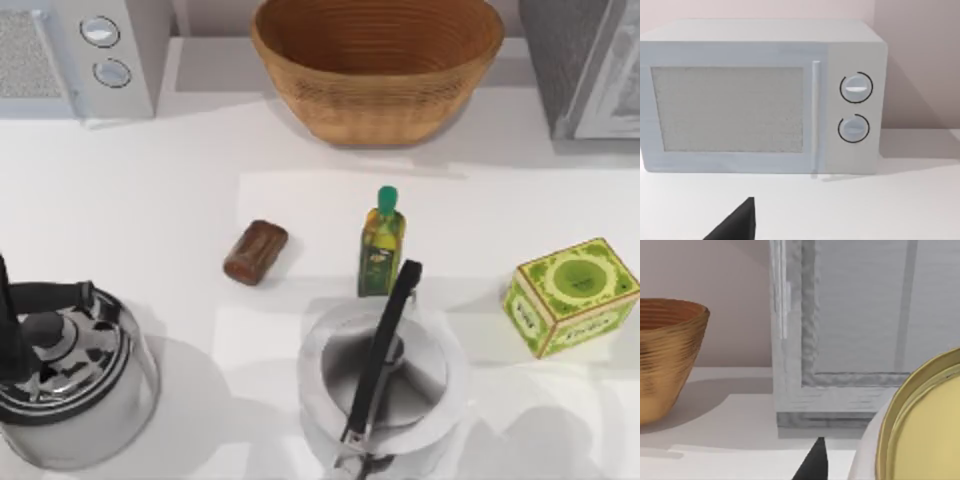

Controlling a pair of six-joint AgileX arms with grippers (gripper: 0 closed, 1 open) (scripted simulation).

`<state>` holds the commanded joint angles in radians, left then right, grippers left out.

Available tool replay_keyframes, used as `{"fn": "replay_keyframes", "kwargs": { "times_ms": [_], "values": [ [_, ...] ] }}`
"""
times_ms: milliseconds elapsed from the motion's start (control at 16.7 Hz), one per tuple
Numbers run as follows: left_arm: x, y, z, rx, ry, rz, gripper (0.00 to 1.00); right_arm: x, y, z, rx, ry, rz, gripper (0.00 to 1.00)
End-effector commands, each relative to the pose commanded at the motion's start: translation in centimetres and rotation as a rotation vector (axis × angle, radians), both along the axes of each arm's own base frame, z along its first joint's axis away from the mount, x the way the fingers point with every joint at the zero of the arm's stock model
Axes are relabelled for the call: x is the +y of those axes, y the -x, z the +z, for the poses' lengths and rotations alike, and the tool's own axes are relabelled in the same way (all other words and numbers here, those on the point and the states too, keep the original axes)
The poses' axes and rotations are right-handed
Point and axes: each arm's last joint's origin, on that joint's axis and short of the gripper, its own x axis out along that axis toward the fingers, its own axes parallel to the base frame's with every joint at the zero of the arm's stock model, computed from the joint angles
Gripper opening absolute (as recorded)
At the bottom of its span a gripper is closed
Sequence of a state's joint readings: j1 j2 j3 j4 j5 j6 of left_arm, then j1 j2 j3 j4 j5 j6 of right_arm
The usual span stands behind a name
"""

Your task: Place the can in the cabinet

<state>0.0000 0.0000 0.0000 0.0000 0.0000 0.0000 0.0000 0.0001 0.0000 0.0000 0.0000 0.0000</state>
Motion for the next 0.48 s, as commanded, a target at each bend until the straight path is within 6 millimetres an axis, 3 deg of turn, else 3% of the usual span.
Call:
{"fn": "replay_keyframes", "kwargs": {
  "times_ms": [240, 480],
  "values": [
    [0.0, 0.0, 0.0, 0.0, 0.0, 0.0, 1.0, 0.0, 0.0, 0.3, 0.006, -0.002, -0.002, 0.0],
    [0.0, 0.0, 0.0, 0.0, 0.0, 0.0, 1.0, 0.1, -0.3, 3.8, 0.051, -0.001, -0.006, 0.0]
  ]
}}
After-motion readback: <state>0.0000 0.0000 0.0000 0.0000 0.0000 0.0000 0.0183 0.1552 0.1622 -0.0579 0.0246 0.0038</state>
